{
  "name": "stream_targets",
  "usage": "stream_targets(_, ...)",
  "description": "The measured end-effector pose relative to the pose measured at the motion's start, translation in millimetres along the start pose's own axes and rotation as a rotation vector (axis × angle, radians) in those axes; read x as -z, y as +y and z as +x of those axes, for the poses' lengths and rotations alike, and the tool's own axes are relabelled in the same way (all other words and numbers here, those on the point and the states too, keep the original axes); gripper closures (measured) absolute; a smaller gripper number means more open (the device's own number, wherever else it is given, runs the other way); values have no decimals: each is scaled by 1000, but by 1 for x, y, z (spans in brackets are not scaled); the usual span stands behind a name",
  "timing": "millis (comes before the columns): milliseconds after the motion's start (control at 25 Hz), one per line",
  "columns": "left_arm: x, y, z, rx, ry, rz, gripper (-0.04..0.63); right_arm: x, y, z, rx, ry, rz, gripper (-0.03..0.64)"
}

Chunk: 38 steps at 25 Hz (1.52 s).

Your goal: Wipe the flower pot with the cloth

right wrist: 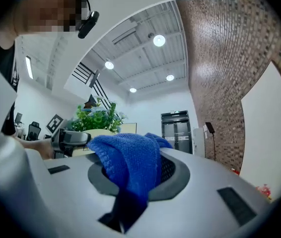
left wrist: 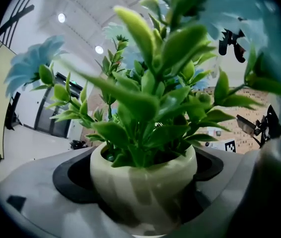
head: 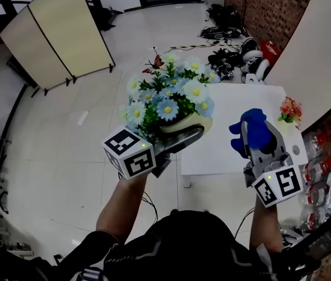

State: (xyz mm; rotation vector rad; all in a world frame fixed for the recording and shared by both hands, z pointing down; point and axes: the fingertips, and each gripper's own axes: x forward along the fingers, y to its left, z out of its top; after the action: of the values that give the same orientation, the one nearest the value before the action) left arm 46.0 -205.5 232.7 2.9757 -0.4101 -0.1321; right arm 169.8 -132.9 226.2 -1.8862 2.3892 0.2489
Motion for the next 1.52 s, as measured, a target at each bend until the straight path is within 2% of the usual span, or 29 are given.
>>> stream_targets(200, 7, 2, 0, 18, 14, -26, 40, -1, -17, 1, 46, 13, 10, 540)
stream_targets(560, 6, -8, 1, 60, 31, -1, 40, -9, -4, 2, 7, 15, -3, 541)
stream_targets(680, 17, -7, 4, 94, 79, 54, 40, -5, -6, 6, 17, 30, -3, 541)
stream_targets(800, 45, -8, 10, 126, 140, 102, 40, 6, -14, 3, 35, 47, 10, 541)
stream_targets(1040, 112, 4, 25, 148, 173, 50, 40, 41, -30, -1, 44, 118, 19, 541)
stream_targets(1240, 176, 9, 20, 247, 213, 169, 40, 77, -30, -1, 56, 184, 31, 541)
stream_targets(1400, 232, 21, 29, 258, 254, 135, 40, 107, -41, -7, 87, 218, 51, 541)
stream_targets(1520, 270, 30, 38, 264, 273, 123, 40, 125, -45, -10, 75, 238, 61, 540)
